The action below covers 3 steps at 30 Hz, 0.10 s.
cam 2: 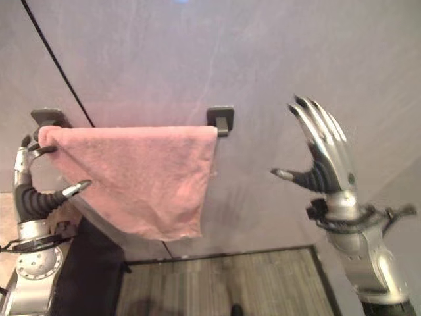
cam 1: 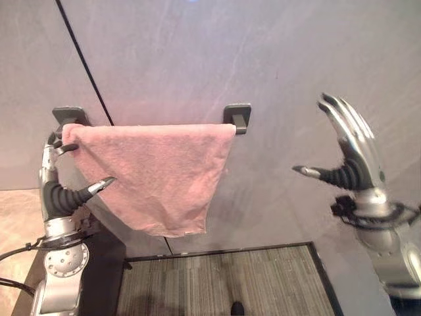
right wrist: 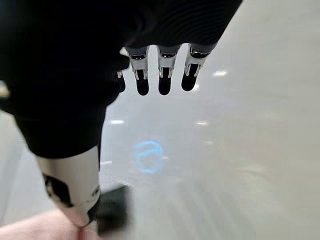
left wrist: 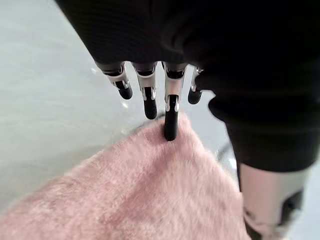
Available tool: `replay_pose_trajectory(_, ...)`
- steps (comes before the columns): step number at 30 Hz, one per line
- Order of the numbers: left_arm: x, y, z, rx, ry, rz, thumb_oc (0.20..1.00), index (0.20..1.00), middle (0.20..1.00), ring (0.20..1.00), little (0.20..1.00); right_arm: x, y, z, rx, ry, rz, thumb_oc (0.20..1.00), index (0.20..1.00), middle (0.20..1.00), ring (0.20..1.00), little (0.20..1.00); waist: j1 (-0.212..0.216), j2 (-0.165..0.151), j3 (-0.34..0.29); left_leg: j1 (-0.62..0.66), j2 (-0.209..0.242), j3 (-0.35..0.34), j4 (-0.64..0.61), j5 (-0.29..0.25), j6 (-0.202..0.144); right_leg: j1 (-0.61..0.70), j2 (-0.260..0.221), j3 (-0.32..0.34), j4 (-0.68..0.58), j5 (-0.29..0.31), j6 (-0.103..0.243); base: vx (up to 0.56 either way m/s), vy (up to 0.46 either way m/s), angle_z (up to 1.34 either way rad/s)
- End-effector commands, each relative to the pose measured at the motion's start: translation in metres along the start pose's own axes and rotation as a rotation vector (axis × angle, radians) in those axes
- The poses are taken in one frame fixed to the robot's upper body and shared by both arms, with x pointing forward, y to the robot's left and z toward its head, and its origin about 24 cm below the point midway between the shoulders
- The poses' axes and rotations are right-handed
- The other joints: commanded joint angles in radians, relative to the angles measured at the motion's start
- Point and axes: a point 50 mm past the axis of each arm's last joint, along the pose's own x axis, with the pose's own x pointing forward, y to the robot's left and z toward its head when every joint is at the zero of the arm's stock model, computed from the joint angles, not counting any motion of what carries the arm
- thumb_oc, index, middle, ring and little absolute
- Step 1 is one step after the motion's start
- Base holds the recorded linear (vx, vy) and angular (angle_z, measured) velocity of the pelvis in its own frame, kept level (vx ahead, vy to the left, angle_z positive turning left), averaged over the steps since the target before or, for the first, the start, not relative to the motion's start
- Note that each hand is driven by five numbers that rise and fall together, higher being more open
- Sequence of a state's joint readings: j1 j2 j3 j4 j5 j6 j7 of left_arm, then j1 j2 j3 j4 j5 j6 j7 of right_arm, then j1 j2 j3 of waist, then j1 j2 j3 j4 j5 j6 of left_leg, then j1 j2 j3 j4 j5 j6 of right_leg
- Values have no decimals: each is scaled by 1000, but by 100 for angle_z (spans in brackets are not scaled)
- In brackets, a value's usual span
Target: Put brush and paste in cup on sink, flatten towel.
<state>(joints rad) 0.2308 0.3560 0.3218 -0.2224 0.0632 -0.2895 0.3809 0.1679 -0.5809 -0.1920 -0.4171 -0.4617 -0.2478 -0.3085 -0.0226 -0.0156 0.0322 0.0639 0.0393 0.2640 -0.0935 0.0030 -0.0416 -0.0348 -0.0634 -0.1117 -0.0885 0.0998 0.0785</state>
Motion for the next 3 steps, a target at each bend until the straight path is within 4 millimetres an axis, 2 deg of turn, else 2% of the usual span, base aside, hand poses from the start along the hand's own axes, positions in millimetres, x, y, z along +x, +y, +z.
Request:
replay_pose_trajectory(1, 11, 6, 2, -50, -39, -25, 1000, 1000, 1000, 1000, 1000, 13, -3, -1, 99, -14, -69, 1000, 1000, 1000, 1000, 1000, 1, -22, -54, -24, 43, 9, 6, 36, -40, 26, -73, -13, 1, 22, 95, 1, 3, -7)
replay_pose_trajectory(3, 0, 2, -15, -105, 66, -19, 1000, 1000, 1000, 1000, 1000, -7, 9, -22, 167, 144, -32, 1000, 1000, 1000, 1000, 1000, -2, -21, -53, -28, 44, 9, 6, 38, -40, 22, -74, -12, 1, 23, 94, 0, 0, 0)
